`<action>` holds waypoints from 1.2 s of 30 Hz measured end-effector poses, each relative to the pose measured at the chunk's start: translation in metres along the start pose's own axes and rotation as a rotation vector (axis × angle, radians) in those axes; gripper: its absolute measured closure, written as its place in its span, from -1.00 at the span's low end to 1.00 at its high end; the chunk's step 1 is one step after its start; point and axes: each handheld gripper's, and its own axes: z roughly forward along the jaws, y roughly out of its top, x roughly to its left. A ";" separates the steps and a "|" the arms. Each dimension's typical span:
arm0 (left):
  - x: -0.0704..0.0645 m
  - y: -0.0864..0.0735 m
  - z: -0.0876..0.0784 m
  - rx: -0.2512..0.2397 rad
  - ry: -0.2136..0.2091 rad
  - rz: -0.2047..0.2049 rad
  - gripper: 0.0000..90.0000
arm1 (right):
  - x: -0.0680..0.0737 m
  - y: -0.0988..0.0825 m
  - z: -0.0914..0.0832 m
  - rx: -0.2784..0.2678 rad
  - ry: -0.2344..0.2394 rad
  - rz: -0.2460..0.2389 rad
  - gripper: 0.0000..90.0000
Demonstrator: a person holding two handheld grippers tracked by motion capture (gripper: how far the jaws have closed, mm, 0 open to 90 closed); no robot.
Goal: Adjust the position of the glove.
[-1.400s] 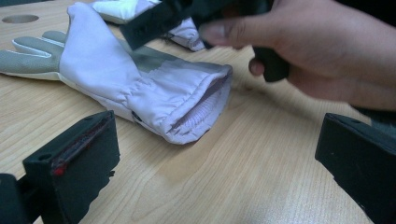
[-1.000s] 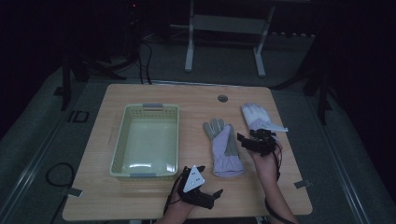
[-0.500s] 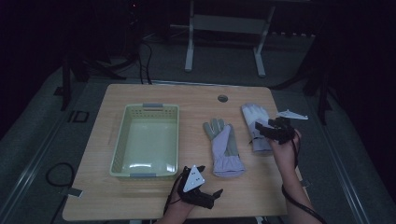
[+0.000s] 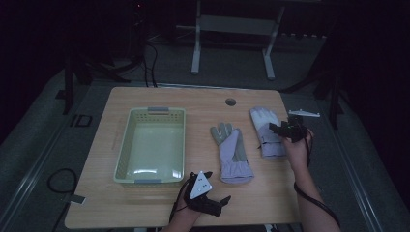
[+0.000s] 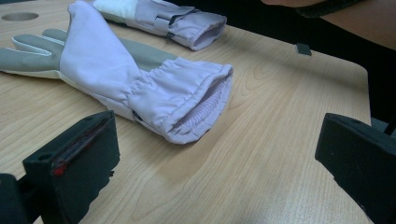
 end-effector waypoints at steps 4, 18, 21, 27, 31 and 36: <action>0.000 0.000 0.000 0.001 -0.001 -0.002 -1.00 | -0.005 0.002 0.008 0.025 0.000 0.003 -0.15; 0.000 0.000 0.000 0.000 -0.001 -0.001 -1.00 | -0.014 -0.015 0.044 0.152 -0.004 0.011 0.00; 0.000 0.000 0.000 -0.001 -0.001 -0.002 -1.00 | -0.015 -0.016 0.047 0.174 0.017 0.022 0.22; 0.000 0.000 0.000 0.000 -0.001 -0.001 -1.00 | -0.014 -0.014 0.044 0.177 0.036 0.011 0.60; 0.000 0.000 0.000 0.000 0.000 -0.001 -1.00 | -0.012 -0.008 0.036 0.170 0.035 0.005 0.71; 0.000 0.000 0.000 0.000 0.001 0.000 -1.00 | -0.012 -0.001 0.022 0.145 0.044 0.007 0.74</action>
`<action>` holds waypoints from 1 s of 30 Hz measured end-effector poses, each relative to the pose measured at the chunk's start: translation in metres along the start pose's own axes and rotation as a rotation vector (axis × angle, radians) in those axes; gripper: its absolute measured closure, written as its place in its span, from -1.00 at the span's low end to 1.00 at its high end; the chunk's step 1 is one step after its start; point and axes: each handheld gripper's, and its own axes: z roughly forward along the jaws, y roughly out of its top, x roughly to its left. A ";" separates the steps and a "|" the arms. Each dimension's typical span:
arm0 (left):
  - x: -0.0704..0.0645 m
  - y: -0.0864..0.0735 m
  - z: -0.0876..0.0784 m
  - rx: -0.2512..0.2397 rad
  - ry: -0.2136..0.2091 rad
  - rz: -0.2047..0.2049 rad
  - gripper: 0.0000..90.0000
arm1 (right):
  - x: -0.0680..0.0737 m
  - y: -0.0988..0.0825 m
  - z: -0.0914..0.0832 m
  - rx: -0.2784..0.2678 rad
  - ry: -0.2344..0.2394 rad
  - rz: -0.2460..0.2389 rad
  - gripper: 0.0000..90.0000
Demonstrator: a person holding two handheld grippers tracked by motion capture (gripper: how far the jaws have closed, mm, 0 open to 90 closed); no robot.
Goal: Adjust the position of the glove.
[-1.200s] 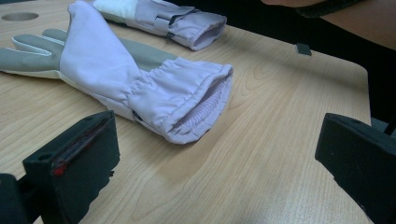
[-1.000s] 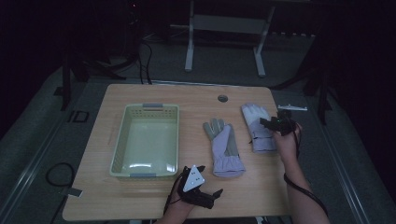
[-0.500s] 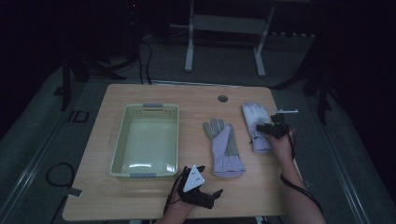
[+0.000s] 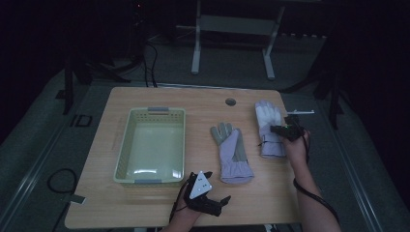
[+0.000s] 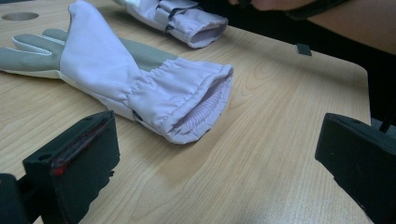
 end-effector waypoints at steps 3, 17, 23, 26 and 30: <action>0.000 0.000 0.000 0.000 0.001 -0.002 -1.00 | 0.003 0.003 -0.013 -0.019 0.014 -0.006 0.74; 0.000 0.000 0.000 0.002 0.003 -0.001 -1.00 | 0.017 -0.003 -0.093 -0.139 0.008 -0.011 0.74; 0.000 0.000 0.000 0.002 0.005 -0.001 -1.00 | 0.021 -0.028 -0.113 -0.170 0.003 -0.004 0.74; 0.000 0.000 0.000 0.002 0.005 -0.001 -1.00 | 0.021 -0.044 -0.120 -0.166 0.009 0.009 0.74; 0.000 0.000 0.000 0.005 0.005 0.001 -1.00 | 0.022 -0.063 -0.121 -0.152 0.004 0.019 0.74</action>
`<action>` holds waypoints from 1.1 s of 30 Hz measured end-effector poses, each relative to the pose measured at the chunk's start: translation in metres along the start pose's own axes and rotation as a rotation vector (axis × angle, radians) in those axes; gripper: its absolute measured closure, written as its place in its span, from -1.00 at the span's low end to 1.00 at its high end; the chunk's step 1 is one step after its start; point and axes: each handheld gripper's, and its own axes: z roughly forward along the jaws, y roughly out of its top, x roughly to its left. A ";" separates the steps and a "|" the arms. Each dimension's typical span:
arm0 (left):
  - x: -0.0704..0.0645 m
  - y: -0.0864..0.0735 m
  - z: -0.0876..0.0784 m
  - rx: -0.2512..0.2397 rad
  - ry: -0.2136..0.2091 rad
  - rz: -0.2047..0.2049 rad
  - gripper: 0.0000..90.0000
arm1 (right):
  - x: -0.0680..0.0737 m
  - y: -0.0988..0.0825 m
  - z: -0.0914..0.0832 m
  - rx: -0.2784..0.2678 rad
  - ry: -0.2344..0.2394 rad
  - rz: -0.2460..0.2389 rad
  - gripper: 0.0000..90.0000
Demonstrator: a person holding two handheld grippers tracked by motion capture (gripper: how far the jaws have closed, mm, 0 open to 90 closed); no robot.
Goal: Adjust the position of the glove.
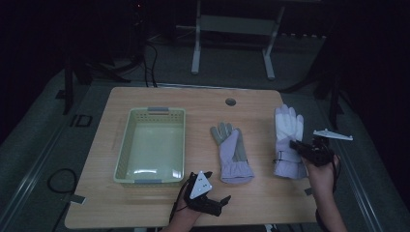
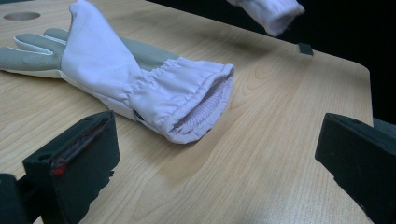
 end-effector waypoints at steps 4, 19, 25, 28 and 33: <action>0.000 0.000 0.000 -0.001 0.001 0.001 -1.00 | -0.001 -0.015 0.007 0.036 0.006 0.013 0.74; 0.000 0.000 0.000 0.000 0.000 0.002 -1.00 | -0.010 -0.031 0.056 0.146 -0.057 0.007 0.67; 0.000 0.000 0.000 0.002 -0.002 0.002 -1.00 | -0.008 -0.036 0.064 0.150 -0.071 -0.024 0.56; 0.000 0.000 0.000 0.002 -0.001 0.003 -1.00 | -0.010 -0.034 0.062 0.144 -0.056 -0.046 0.42; 0.000 0.000 0.000 0.004 -0.001 0.001 -1.00 | -0.015 -0.032 0.055 0.152 -0.007 -0.088 0.28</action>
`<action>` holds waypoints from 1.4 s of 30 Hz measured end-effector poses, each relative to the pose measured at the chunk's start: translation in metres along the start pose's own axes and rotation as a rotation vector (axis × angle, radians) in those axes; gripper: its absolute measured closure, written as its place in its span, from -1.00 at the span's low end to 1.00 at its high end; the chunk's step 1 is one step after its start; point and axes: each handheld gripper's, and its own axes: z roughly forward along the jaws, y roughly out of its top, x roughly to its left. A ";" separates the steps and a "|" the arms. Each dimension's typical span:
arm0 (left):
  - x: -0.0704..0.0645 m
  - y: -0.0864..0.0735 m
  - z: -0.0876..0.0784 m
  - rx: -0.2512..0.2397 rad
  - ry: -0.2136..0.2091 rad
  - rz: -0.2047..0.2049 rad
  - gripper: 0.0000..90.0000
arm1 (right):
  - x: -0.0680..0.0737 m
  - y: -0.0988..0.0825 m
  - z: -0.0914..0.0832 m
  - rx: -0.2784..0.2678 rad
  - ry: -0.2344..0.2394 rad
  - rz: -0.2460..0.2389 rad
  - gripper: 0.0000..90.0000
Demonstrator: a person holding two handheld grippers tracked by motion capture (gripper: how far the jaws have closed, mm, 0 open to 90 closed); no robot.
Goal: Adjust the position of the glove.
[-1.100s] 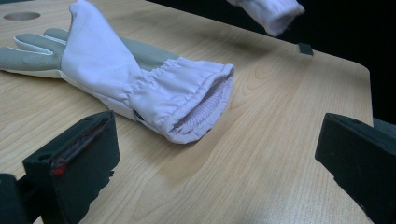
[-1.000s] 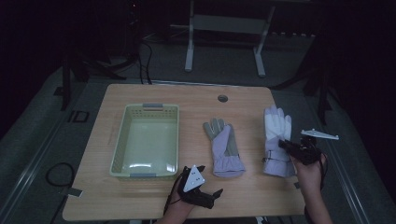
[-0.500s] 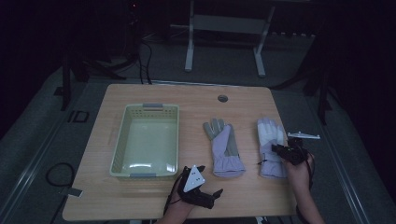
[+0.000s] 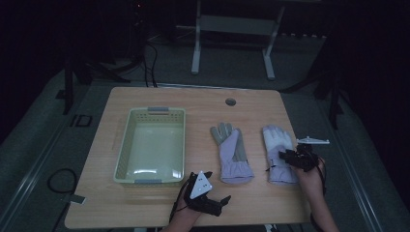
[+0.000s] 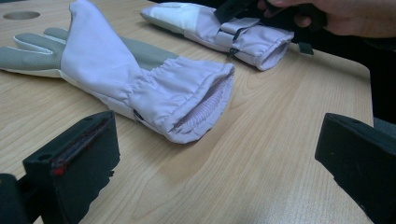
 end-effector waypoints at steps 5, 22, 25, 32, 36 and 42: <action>0.000 0.000 0.000 0.000 0.000 0.000 -1.00 | -0.003 -0.001 -0.002 0.033 0.023 -0.049 0.13; 0.000 0.000 0.000 0.000 0.001 -0.002 -1.00 | -0.011 -0.002 0.012 0.069 0.068 -0.003 0.50; 0.000 0.000 0.000 0.000 0.002 -0.004 -1.00 | -0.010 -0.002 0.012 0.072 0.071 0.004 0.65; 0.000 0.000 0.000 0.000 0.002 -0.005 -1.00 | -0.013 -0.001 0.001 0.034 0.093 0.054 0.78; 0.000 0.000 0.000 0.001 0.004 -0.005 -1.00 | -0.013 0.006 -0.015 0.009 0.119 0.056 0.78; 0.000 0.000 0.000 0.001 0.005 -0.003 -1.00 | -0.012 0.021 -0.037 -0.028 0.111 0.048 0.78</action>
